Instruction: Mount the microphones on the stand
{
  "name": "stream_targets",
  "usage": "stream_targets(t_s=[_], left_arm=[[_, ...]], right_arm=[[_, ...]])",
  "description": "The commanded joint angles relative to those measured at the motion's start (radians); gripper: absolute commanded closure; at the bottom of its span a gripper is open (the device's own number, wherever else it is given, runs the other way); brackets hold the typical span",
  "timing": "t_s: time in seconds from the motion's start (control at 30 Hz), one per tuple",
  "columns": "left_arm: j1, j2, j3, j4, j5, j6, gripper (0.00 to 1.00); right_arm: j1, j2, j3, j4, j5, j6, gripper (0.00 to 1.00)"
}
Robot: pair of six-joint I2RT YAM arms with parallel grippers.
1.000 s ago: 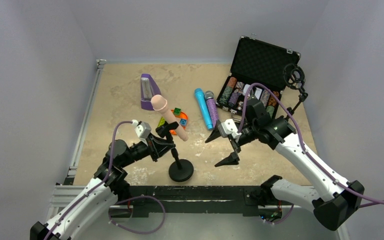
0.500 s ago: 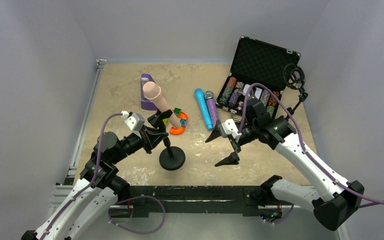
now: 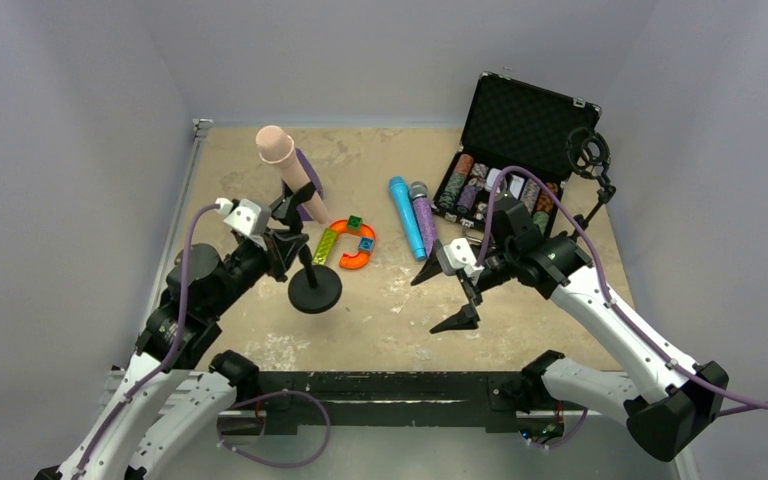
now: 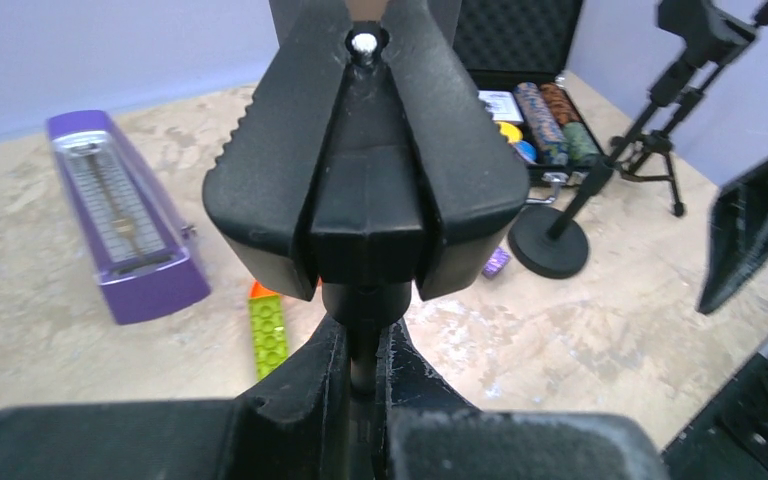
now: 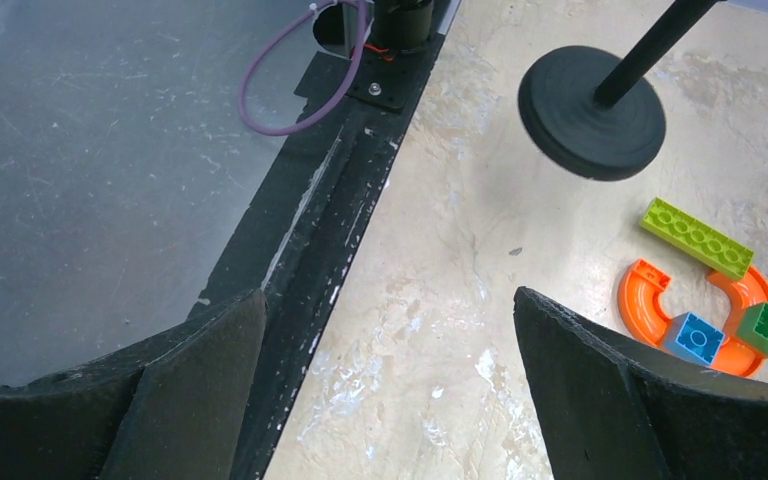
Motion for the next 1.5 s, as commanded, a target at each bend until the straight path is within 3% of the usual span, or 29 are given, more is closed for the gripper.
stream_targets(t_s=[0.0,0.27,0.43,0.57,0.8,1.07,1.47], left_arm=[[0.067,0.048,0.102,0.059,-0.070,0.026,1.00],[0.227,0.144,0.140,0.095,-0.050,0.017,1.00],[0.278,0.224,0.170,0.151,-0.133,0.056,1.00],[0.344,0.309,0.168,0.260,-0.158,0.066,1.00],[0.488,0.494,0.118,0.589,-0.111,0.048,1.00],[0.609,0.644,0.094,0.810,-0.044,0.080,1.00],[0.658,0.868,0.054,1.040,0.081,0.096,1.00]], right_arm=[[-0.005,-0.020,0.015,-0.008,-0.030,-0.021,0.03],[-0.005,-0.016,0.018,-0.019,-0.032,-0.029,0.03],[-0.004,-0.005,0.028,-0.044,-0.039,-0.047,0.03],[-0.004,-0.003,0.033,-0.054,-0.044,-0.055,0.03],[-0.004,-0.015,0.027,-0.056,-0.041,-0.058,0.03],[-0.004,-0.001,0.027,-0.056,-0.030,-0.063,0.03],[-0.006,0.035,0.041,-0.090,-0.026,-0.088,0.03]])
